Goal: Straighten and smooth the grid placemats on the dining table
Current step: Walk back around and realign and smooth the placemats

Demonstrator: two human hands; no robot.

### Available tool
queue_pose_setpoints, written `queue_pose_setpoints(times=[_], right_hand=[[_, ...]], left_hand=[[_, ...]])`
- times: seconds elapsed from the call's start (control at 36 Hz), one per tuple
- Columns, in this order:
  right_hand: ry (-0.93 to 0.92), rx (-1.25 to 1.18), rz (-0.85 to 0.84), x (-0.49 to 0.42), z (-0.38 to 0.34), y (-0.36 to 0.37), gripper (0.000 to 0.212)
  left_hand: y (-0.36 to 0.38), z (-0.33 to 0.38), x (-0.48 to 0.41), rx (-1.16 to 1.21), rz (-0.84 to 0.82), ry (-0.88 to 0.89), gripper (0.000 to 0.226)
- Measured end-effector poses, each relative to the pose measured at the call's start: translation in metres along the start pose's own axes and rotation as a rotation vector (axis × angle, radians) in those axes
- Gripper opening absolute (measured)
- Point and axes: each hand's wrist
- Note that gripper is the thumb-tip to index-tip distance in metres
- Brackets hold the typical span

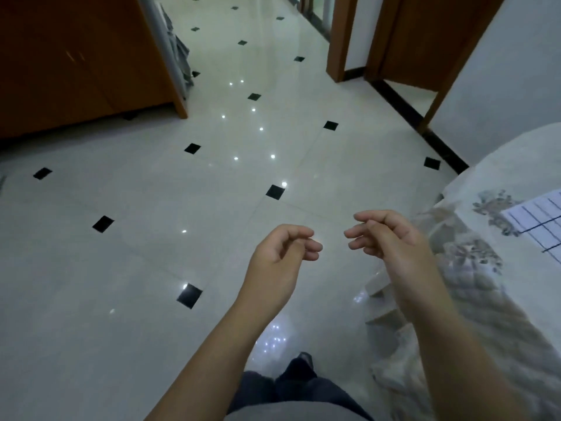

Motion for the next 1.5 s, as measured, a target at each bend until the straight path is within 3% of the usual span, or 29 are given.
queue_pose_setpoints(times=[0.28, 0.53, 0.69, 0.92, 1.19, 1.39, 1.5], right_hand=[[0.205, -0.068, 0.15, -0.133, 0.009, 0.019, 0.026], [0.084, -0.071, 0.412, -0.316, -0.055, 0.026, 0.028], [0.007, -0.126, 0.522, -0.391, -0.086, 0.017, 0.025], [0.179, -0.213, 0.892, -0.438, -0.071, -0.064, 0.026], [0.086, -0.284, 1.094, -0.527, -0.093, -0.197, 0.023], [0.083, -0.371, 1.294, -0.541, -0.104, -0.255, 0.024], [0.109, -0.416, 1.506, -0.529, -0.1, -0.283, 0.025]], left_hand=[[0.045, 0.009, -0.164, -0.082, -0.275, -0.084, 0.022], [0.074, 0.078, -0.374, -0.091, -0.348, 0.038, 0.024], [0.131, 0.114, -0.469, -0.125, -0.531, 0.036, 0.026], [0.245, 0.129, -0.531, -0.198, -0.873, -0.027, 0.025], [0.437, 0.168, -0.562, -0.289, -1.264, 0.1, 0.024], [0.528, 0.184, -0.564, -0.335, -1.473, 0.125, 0.022], [0.572, 0.179, -0.554, -0.39, -1.621, 0.098, 0.022]])
Point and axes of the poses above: each hand's wrist, its own x-axis away from the middle knuckle, its own y-axis out of the palm, z = x × y, and after that the axes turned 4 degrees about z, right-handed
